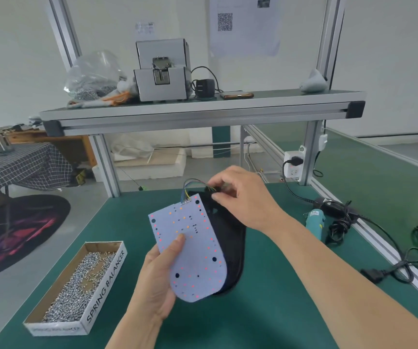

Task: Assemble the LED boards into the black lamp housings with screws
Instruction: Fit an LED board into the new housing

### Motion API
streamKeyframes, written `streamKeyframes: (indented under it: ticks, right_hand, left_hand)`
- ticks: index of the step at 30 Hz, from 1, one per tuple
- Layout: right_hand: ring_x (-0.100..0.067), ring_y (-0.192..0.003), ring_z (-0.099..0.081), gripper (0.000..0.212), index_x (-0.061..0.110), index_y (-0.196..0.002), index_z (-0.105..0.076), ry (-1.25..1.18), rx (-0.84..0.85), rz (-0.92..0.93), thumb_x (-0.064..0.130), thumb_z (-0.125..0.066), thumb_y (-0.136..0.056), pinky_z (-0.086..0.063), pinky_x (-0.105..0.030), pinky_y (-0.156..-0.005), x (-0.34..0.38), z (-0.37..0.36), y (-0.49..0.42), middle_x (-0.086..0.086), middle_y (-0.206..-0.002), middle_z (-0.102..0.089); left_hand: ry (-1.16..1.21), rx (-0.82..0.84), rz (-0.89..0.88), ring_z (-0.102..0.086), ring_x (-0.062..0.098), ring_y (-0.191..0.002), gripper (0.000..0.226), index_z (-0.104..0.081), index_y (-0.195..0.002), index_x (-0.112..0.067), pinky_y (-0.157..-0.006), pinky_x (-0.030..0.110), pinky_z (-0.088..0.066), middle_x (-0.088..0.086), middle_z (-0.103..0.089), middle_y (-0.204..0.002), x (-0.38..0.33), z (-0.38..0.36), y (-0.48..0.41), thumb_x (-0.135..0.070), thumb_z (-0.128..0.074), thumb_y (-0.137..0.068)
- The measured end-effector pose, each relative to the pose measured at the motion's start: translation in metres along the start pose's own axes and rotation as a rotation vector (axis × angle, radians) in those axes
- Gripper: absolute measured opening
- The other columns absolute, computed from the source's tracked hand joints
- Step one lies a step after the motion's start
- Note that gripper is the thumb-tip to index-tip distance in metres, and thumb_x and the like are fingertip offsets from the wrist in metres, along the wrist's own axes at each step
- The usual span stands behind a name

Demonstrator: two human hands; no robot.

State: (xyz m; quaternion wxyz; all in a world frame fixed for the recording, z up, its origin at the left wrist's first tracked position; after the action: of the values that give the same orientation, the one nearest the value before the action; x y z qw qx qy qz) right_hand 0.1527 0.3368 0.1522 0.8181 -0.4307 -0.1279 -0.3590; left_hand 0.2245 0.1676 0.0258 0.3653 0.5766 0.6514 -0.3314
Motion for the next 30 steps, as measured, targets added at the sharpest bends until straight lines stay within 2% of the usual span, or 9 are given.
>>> streamKeyframes:
  ticks: [6, 13, 16, 18, 19, 21, 23, 27, 30]
  right_hand:
    - [-0.017, -0.081, -0.059, 0.007, 0.019, -0.090, -0.069, 0.274, 0.147, -0.042, 0.021, -0.074, -0.086, -0.048, -0.036, -0.078, -0.011, -0.015, 0.016, 0.009, -0.083, -0.064]
    - [-0.021, -0.091, -0.042, 0.006, 0.012, -0.078, -0.069, 0.379, 0.098, 0.078, 0.011, -0.072, -0.084, -0.040, -0.040, -0.083, -0.012, -0.016, 0.016, 0.001, -0.089, -0.056]
    - [-0.018, -0.095, -0.048, 0.029, 0.014, -0.097, -0.056, 0.119, 0.132, -0.123, 0.017, -0.081, -0.083, -0.041, -0.032, -0.083, -0.025, -0.009, 0.013, 0.003, -0.107, -0.048]
    - [-0.015, -0.096, -0.057, 0.046, 0.019, -0.118, -0.052, 0.044, 0.295, -0.291, 0.026, -0.082, -0.084, -0.045, -0.031, -0.083, -0.037, -0.008, 0.008, 0.005, -0.112, -0.058]
    - [-0.015, -0.093, -0.060, 0.042, 0.020, -0.118, -0.057, 0.063, 0.376, -0.305, 0.027, -0.081, -0.085, -0.046, -0.030, -0.081, -0.039, -0.008, 0.007, 0.005, -0.106, -0.064]
    - [-0.017, -0.077, -0.058, 0.016, 0.024, -0.086, -0.063, 0.183, 0.425, -0.258, 0.025, -0.078, -0.086, -0.043, -0.030, -0.070, -0.038, -0.009, 0.002, 0.008, -0.078, -0.063]
    - [-0.021, -0.070, -0.050, 0.033, 0.028, -0.066, -0.048, 0.272, 0.394, -0.242, 0.023, -0.075, -0.083, -0.038, -0.031, -0.062, -0.038, -0.012, 0.002, 0.009, -0.065, -0.053]
    - [-0.022, -0.076, -0.048, 0.030, 0.027, -0.068, -0.043, 0.335, 0.311, -0.330, 0.025, -0.068, -0.083, -0.031, -0.028, -0.056, -0.049, -0.018, 0.007, 0.008, -0.072, -0.053]
    - [-0.022, -0.075, -0.051, 0.026, 0.027, -0.070, -0.047, 0.259, 0.268, -0.333, 0.020, -0.068, -0.084, -0.042, -0.034, -0.060, -0.051, -0.023, 0.011, 0.008, -0.072, -0.057]
  left_hand:
    - [-0.099, 0.024, 0.009, -0.074, 0.033, -0.093, 0.043, -0.077, -0.107, -0.015, -0.070, 0.042, -0.060, 0.017, -0.074, -0.113, 0.001, 0.002, 0.007, -0.033, -0.082, -0.068]
    - [-0.188, 0.105, -0.008, -0.074, 0.037, -0.097, 0.045, -0.077, -0.108, -0.010, -0.073, 0.040, -0.060, 0.021, -0.073, -0.114, 0.005, -0.004, 0.011, -0.030, -0.083, -0.068]
    - [-0.248, 0.155, -0.015, -0.073, 0.038, -0.099, 0.042, -0.076, -0.109, -0.010, -0.075, 0.039, -0.060, 0.022, -0.073, -0.114, -0.001, -0.003, 0.010, -0.029, -0.084, -0.073]
    - [-0.311, 0.182, -0.011, -0.073, 0.038, -0.099, 0.040, -0.076, -0.109, -0.011, -0.076, 0.040, -0.060, 0.020, -0.073, -0.114, -0.003, -0.003, 0.010, -0.031, -0.085, -0.075]
    - [-0.337, 0.196, -0.006, -0.073, 0.038, -0.099, 0.041, -0.076, -0.109, -0.012, -0.076, 0.039, -0.060, 0.019, -0.074, -0.113, -0.003, -0.003, 0.010, -0.032, -0.084, -0.075]
    - [-0.379, 0.226, 0.006, -0.074, 0.036, -0.097, 0.040, -0.077, -0.109, -0.015, -0.075, 0.038, -0.060, 0.018, -0.075, -0.111, -0.002, -0.004, 0.011, -0.035, -0.083, -0.075]
    - [-0.419, 0.245, 0.015, -0.074, 0.034, -0.097, 0.040, -0.076, -0.110, -0.018, -0.074, 0.037, -0.060, 0.015, -0.075, -0.111, 0.000, -0.006, 0.011, -0.037, -0.082, -0.076]
    - [-0.458, 0.286, 0.055, -0.075, 0.033, -0.097, 0.038, -0.076, -0.111, -0.022, -0.075, 0.036, -0.060, 0.013, -0.076, -0.111, 0.006, -0.009, 0.011, -0.037, -0.081, -0.077]
    - [-0.474, 0.277, 0.055, -0.075, 0.031, -0.095, 0.038, -0.076, -0.109, -0.023, -0.073, 0.034, -0.060, 0.012, -0.076, -0.109, 0.004, -0.011, 0.009, -0.037, -0.081, -0.074]
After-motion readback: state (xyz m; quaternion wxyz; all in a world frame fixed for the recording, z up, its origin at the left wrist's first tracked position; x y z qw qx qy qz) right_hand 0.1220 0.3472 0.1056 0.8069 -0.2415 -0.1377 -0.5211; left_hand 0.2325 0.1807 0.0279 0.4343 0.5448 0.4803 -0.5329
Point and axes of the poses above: each hand's wrist, its own y-axis away from the middle knuckle, its own z-axis out of the back of the hand, x = y × z, the point moved 5 cm from there along -y, towards the middle knuckle
